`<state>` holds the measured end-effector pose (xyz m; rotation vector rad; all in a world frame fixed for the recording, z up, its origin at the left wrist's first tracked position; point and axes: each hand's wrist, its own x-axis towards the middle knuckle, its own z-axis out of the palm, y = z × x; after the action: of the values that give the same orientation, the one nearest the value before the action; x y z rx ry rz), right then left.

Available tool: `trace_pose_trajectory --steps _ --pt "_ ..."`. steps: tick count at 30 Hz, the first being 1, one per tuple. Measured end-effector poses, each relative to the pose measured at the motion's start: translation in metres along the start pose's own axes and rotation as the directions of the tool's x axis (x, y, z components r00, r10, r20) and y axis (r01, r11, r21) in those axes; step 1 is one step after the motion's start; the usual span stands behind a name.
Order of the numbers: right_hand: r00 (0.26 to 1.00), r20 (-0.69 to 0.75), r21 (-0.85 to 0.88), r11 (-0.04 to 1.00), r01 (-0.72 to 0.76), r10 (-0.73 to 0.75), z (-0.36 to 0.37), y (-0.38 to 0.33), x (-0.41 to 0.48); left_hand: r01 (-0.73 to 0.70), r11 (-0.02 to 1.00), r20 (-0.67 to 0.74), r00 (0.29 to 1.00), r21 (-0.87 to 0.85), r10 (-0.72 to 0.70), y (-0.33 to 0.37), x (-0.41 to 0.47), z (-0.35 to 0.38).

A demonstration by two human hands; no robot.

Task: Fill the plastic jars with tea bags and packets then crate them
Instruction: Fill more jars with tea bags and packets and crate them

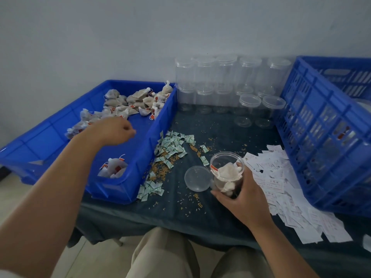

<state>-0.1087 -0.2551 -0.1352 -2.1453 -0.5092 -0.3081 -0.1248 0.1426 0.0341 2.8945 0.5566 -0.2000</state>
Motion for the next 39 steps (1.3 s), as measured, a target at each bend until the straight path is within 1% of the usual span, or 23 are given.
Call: trace_pose_trajectory --steps 1,2,3,4,5,8,11,13,17,19,20,21,23,25,26,28,30,32,33,34,35,37,39 --pt "1.0 0.002 0.005 1.0 0.0 0.0 0.001 0.0 0.0 0.095 0.985 0.19 0.974 0.141 -0.121 -0.014 0.002 0.009" --pt "1.0 0.002 0.008 1.0 0.004 -0.004 0.001 -0.001 0.0 0.142 0.964 0.357 0.909 0.224 -0.217 -0.026 0.002 0.019" --pt "1.0 -0.001 0.008 1.0 0.009 -0.009 0.001 -0.002 0.0 0.152 0.957 0.475 0.842 0.246 -0.255 -0.034 0.001 0.03" --pt "1.0 -0.004 0.006 1.0 0.01 -0.01 0.001 -0.002 0.0 0.138 0.96 0.523 0.815 0.243 -0.25 -0.04 0.0 0.038" --pt "1.0 -0.006 0.003 1.0 0.009 -0.009 0.001 -0.002 0.0 0.102 0.964 0.52 0.825 0.247 -0.22 -0.045 0.0 0.043" --pt "1.0 0.004 -0.003 1.0 0.005 -0.005 0.001 -0.004 0.0 0.039 0.977 0.392 0.912 0.209 -0.12 -0.055 0.002 0.047" --pt "1.0 0.01 -0.019 1.0 -0.008 0.008 0.001 -0.002 0.0 0.024 0.998 0.267 0.963 0.055 -0.038 -0.064 0.006 0.045" --pt "1.0 0.013 -0.03 1.0 -0.006 0.007 0.001 -0.002 -0.001 0.05 0.998 0.156 0.987 -0.048 -0.042 -0.066 0.004 0.044" --pt "1.0 0.016 -0.032 0.999 -0.004 0.004 0.001 -0.003 -0.001 0.014 0.971 -0.129 0.991 -0.238 -0.046 -0.05 -0.009 0.028" --pt "1.0 0.015 -0.037 0.999 -0.004 0.004 0.001 -0.002 -0.001 -0.041 0.934 -0.21 0.977 -0.356 -0.037 -0.034 -0.018 0.016" --pt "1.0 0.015 -0.039 0.999 -0.007 0.007 0.001 -0.002 0.0 -0.062 0.921 -0.21 0.978 -0.385 -0.022 -0.024 -0.023 0.008" --pt "1.0 0.017 -0.041 0.999 -0.01 0.011 0.001 -0.002 0.0 -0.07 0.932 -0.2 0.98 -0.356 -0.002 -0.015 -0.026 0.002" --pt "1.0 0.02 -0.04 0.999 -0.013 0.014 0.001 -0.002 0.0 -0.044 0.978 -0.15 0.989 -0.204 0.013 0.001 -0.029 -0.007" --pt "1.0 0.022 -0.036 0.999 -0.017 0.018 0.001 -0.003 -0.001 0.017 0.989 -0.144 0.989 -0.144 -0.038 0.014 -0.03 -0.011" --pt "0.999 0.025 -0.03 0.999 -0.02 0.021 0.001 -0.003 -0.001 0.023 0.983 -0.155 0.987 -0.184 -0.052 0.02 -0.031 -0.012" --pt "0.999 0.026 -0.015 1.0 -0.019 0.019 0.001 -0.004 -0.001 -0.026 0.921 -0.118 0.993 -0.388 -0.022 0.03 -0.034 -0.012" --pt "0.999 0.026 -0.002 1.0 -0.018 0.018 -0.001 -0.005 0.0 -0.113 0.821 -0.06 0.994 -0.559 0.096 0.048 -0.045 -0.011" --pt "1.0 0.025 0.0 1.0 -0.019 0.019 -0.001 -0.006 0.0 -0.272 0.706 -0.119 0.958 -0.653 0.259 0.073 -0.055 -0.007" --pt "1.0 0.025 -0.002 1.0 -0.018 0.018 -0.001 -0.005 0.0 -0.342 0.649 -0.165 0.933 -0.68 0.319 0.088 -0.058 -0.002" --pt "1.0 0.023 -0.005 1.0 -0.015 0.015 -0.001 -0.005 0.0 -0.388 0.622 -0.207 0.916 -0.681 0.345 0.103 -0.06 0.004" --pt "1.0 0.02 -0.01 1.0 -0.012 0.012 -0.001 -0.005 -0.001 -0.426 0.643 -0.231 0.901 -0.636 0.368 0.12 -0.062 0.012" --pt "1.0 0.015 -0.013 1.0 -0.012 0.012 -0.001 -0.005 -0.001 -0.474 0.735 -0.236 0.88 -0.484 0.412 0.148 -0.066 0.034" --pt "0.999 0.024 -0.009 1.0 -0.02 0.021 -0.001 -0.006 -0.001 -0.496 0.777 -0.237 0.868 -0.388 0.436 0.168 -0.066 0.061"
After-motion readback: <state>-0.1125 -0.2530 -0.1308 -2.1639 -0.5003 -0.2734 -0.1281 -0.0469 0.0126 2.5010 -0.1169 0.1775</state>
